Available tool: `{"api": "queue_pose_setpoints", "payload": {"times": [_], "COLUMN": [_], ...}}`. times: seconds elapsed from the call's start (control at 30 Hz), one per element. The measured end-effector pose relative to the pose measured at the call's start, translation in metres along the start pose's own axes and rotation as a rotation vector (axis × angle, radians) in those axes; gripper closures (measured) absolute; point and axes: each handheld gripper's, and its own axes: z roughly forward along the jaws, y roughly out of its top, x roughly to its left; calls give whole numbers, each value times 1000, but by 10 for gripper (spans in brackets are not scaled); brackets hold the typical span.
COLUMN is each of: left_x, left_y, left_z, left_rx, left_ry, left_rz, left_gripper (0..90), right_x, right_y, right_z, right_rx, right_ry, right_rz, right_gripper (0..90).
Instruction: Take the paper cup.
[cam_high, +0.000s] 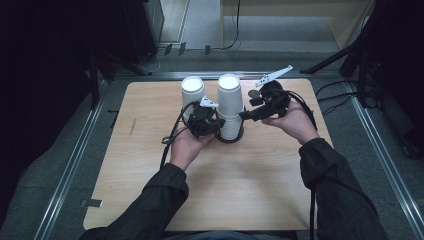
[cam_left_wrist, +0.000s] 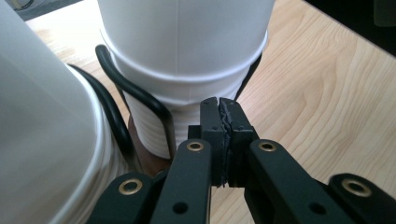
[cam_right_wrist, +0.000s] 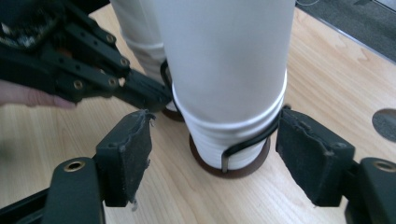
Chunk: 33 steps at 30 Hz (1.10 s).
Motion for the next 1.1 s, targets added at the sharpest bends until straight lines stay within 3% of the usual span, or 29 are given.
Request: {"api": "queue_pose_setpoints", "payload": {"times": [0.23,0.53,0.63,0.8,0.93,1.1], "left_x": [1,0,-1,0,0,-1], "left_y": [-2,-1,-1,-1,-1,-2], "left_z": [5,6,6,6,6,7], "left_rx": [0,-20,-32,-34,-36,-37], "left_ry": [-13,-12,-6,-12,-13,-11], "left_rz": [-25,-24,-9,-13,-17,-6], "left_gripper": [896,896,896,896,896,895], "right_x": [-3,0,3,8,11,11], "right_y": [20,55,65,77,80,80], "right_z": [2,12,18,29,31,30], "right_rx": [-13,-19,-24,0,-1,-9], "right_ry": [10,-26,-10,-34,-79,-80], "right_rz": [-14,-50,-72,-103,-113,-115], "right_gripper": [218,162,134,137,230,240]}}
